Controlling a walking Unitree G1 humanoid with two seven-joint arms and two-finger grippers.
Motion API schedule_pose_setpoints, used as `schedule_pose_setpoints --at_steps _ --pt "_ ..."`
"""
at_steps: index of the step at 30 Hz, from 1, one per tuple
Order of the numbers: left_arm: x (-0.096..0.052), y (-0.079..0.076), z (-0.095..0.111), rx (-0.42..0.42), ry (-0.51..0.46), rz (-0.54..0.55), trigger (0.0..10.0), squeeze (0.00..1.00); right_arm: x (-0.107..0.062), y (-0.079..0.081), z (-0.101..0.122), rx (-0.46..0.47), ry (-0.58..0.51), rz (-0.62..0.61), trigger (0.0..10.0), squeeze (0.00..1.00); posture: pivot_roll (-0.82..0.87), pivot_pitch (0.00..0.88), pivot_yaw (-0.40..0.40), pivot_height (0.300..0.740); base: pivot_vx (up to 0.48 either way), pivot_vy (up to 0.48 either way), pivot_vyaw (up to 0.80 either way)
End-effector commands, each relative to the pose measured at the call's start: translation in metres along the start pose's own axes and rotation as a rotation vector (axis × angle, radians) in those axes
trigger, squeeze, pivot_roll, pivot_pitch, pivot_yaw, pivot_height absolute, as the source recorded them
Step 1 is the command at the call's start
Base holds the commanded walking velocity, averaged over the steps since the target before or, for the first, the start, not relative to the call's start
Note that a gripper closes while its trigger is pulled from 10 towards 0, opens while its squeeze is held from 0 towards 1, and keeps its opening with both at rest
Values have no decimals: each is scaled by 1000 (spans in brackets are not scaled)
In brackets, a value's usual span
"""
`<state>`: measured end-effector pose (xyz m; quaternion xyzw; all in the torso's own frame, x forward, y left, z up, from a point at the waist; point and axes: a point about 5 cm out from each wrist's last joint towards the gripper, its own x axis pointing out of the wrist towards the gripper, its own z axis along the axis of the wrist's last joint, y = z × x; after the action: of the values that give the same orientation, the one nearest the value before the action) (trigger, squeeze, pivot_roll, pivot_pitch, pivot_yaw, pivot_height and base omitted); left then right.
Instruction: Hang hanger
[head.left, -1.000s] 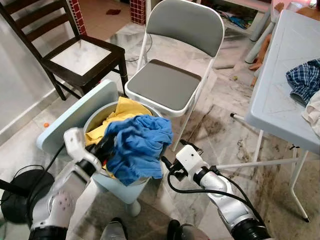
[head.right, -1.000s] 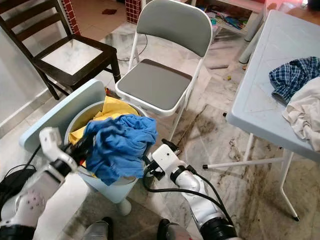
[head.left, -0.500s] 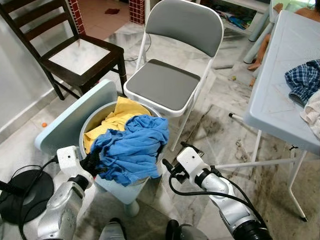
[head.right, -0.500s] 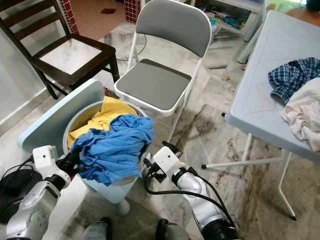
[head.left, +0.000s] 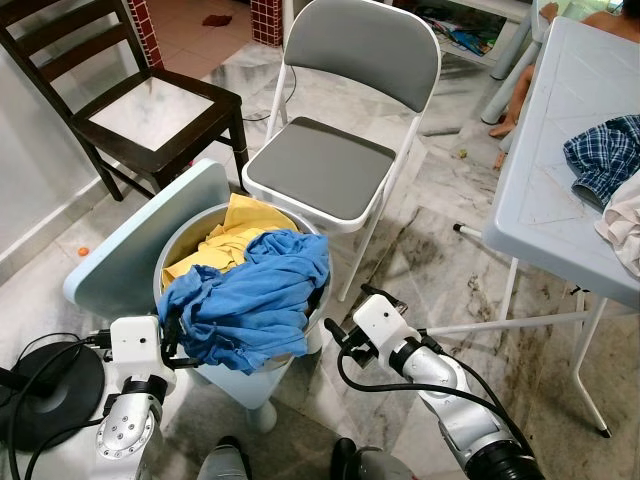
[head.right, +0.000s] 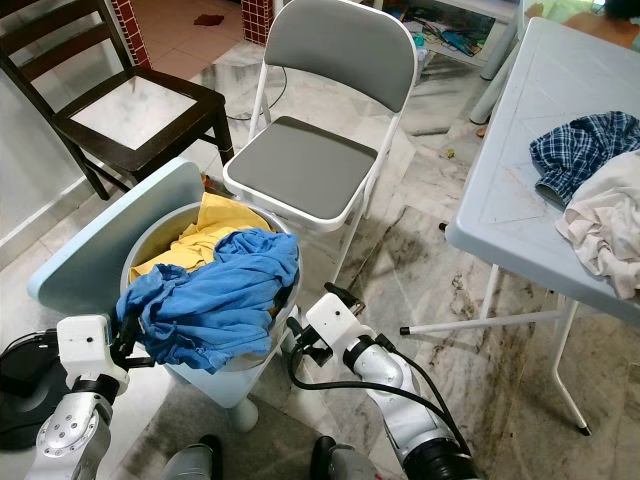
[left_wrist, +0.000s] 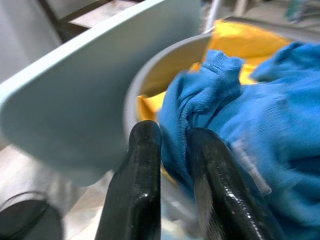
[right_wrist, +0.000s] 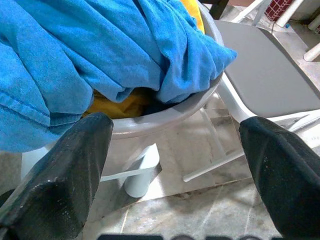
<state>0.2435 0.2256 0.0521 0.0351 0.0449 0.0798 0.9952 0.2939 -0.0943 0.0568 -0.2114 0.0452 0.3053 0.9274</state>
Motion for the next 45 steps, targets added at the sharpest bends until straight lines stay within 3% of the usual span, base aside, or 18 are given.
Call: schedule_pose_setpoints --at_steps 1,6,7,8,12,15,19,24,26,29,30,34,36,37,38,41,45 --pt "-3 9 -10 7 53 56 10000 1000 -1 3 -3 -3 10 15 10000 0 216 241 -90 740 0 0 0" --pt "2 25 -12 34 71 150 10000 1000 -2 2 -3 -3 13 13 10000 0 208 242 -91 740 0 0 0" --pt "4 25 -10 54 61 152 10000 314 -2 2 -4 -4 14 13 10000 0 207 242 -92 740 0 0 0" --pt "7 23 -4 99 30 148 10000 0 -3 2 -4 -4 14 13 10000 0 204 241 -92 740 0 0 0" --pt "11 15 4 127 -16 122 10000 0 -4 1 -4 -6 15 13 10000 0 202 241 -94 740 0 0 0" --pt "14 -1 12 122 -72 55 10000 0 -4 1 -4 -9 16 13 10000 0 198 239 -98 740 0 0 0" --pt "14 -7 16 140 -96 37 10000 0 -4 0 -4 -10 16 13 10000 0 198 238 -101 740 0 0 0" --pt "17 -18 15 115 -72 -20 10000 0 -3 -1 -2 -14 12 16 10000 0 197 236 -104 740 0 0 0" --pt "19 -28 12 105 -20 -75 10000 0 -3 0 -2 -15 12 18 10000 0 197 236 -104 740 0 0 0" --pt "20 -31 7 104 38 -75 10000 0 -2 0 -2 -16 10 18 10000 0 196 235 -104 740 0 0 0" --pt "21 -32 5 84 74 -55 7333 0 -2 0 -2 -15 9 18 10000 0 194 235 -102 740 0 0 0" --pt "25 -33 7 40 108 -23 8471 0 -3 0 -1 -14 7 15 10000 0 190 236 -101 740 0 0 0" --pt "25 -33 7 35 131 -15 5451 0 -3 0 -1 -14 7 15 10000 0 190 236 -101 740 0 0 0" --pt "26 -33 6 21 142 -6 1569 0 -3 0 -1 -14 7 15 10000 0 190 236 -101 740 0 0 0" --pt "27 -33 4 -24 169 11 0 0 -3 0 -1 -13 7 13 10000 0 188 236 -98 740 0 0 0" --pt "28 -34 2 -111 207 28 0 0 -3 0 -1 -13 8 12 10000 0 187 235 -97 740 0 0 0" --pt "32 -39 8 -164 187 21 0 0 -2 0 -1 -13 7 10 10000 0 186 234 -97 740 0 0 0"
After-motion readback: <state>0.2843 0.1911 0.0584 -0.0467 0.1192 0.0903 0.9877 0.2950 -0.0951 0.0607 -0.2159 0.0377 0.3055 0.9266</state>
